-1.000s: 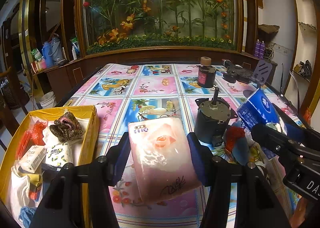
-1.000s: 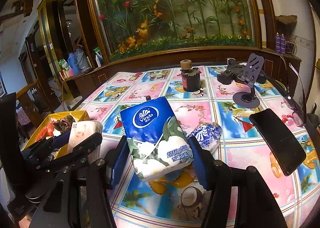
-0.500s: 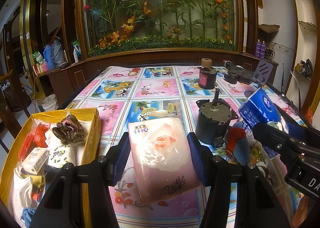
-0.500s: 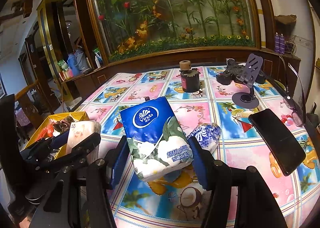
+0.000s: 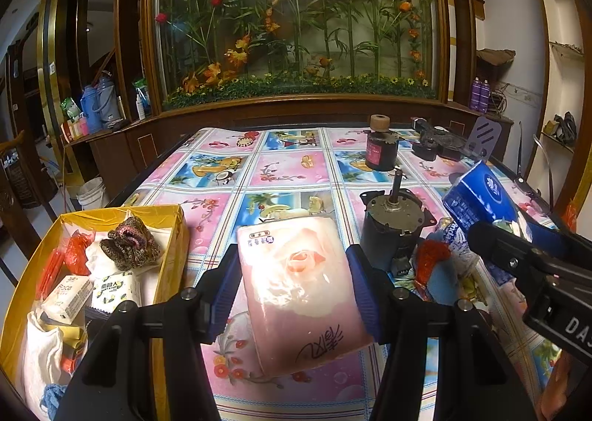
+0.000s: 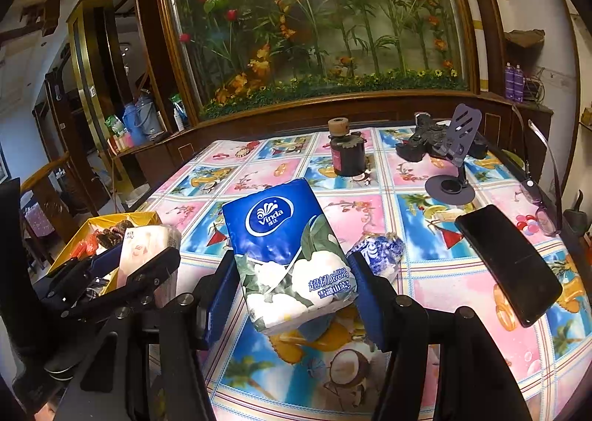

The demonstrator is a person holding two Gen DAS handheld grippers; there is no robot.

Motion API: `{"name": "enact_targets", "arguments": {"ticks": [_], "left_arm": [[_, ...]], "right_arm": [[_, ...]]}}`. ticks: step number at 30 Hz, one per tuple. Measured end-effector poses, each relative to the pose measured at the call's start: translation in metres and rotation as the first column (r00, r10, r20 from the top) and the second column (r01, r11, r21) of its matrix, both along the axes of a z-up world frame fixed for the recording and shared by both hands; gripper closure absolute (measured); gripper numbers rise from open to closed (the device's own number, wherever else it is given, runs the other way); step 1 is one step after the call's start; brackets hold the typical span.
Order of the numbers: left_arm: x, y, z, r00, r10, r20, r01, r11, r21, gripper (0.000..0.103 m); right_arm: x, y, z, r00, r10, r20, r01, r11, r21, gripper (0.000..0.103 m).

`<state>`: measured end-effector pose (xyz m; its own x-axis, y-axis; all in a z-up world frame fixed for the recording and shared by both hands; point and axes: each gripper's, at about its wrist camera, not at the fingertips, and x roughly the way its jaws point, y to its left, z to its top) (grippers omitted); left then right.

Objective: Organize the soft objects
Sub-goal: 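Lift the pink pack with the left tool while the right tool lifts the Vinda pack, then carry the pink and Vinda packs over the box and open both tools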

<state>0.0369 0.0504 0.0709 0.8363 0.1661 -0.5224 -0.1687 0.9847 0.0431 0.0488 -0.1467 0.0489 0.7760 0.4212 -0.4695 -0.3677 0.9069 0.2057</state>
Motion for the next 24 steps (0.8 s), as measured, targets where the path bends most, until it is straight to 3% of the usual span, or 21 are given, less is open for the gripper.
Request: {"name": "enact_targets", "arguments": {"ticks": [5, 8, 17, 24], "left_arm": [[-0.009, 0.004, 0.010, 0.999, -0.016, 0.033, 0.018, 0.999, -0.045, 0.047], [-0.015, 0.009, 0.012, 0.999, 0.000, 0.048, 0.003, 0.998, -0.065, 0.047], [-0.050, 0.039, 0.030, 0.994, 0.058, 0.094, -0.050, 0.994, -0.093, 0.047], [-0.085, 0.102, 0.052, 0.987, 0.140, 0.080, -0.126, 0.980, -0.154, 0.047]], "right_arm": [[0.006, -0.012, 0.000, 0.996, -0.077, -0.051, 0.082, 0.991, 0.104, 0.039], [0.004, -0.005, 0.003, 0.994, -0.097, -0.044, 0.102, 0.989, 0.110, 0.039], [-0.018, 0.051, 0.007, 1.000, -0.005, 0.015, 0.004, 0.998, 0.061, 0.039], [-0.032, 0.095, 0.010, 0.994, 0.111, 0.008, -0.111, 0.991, 0.070, 0.039]]}}
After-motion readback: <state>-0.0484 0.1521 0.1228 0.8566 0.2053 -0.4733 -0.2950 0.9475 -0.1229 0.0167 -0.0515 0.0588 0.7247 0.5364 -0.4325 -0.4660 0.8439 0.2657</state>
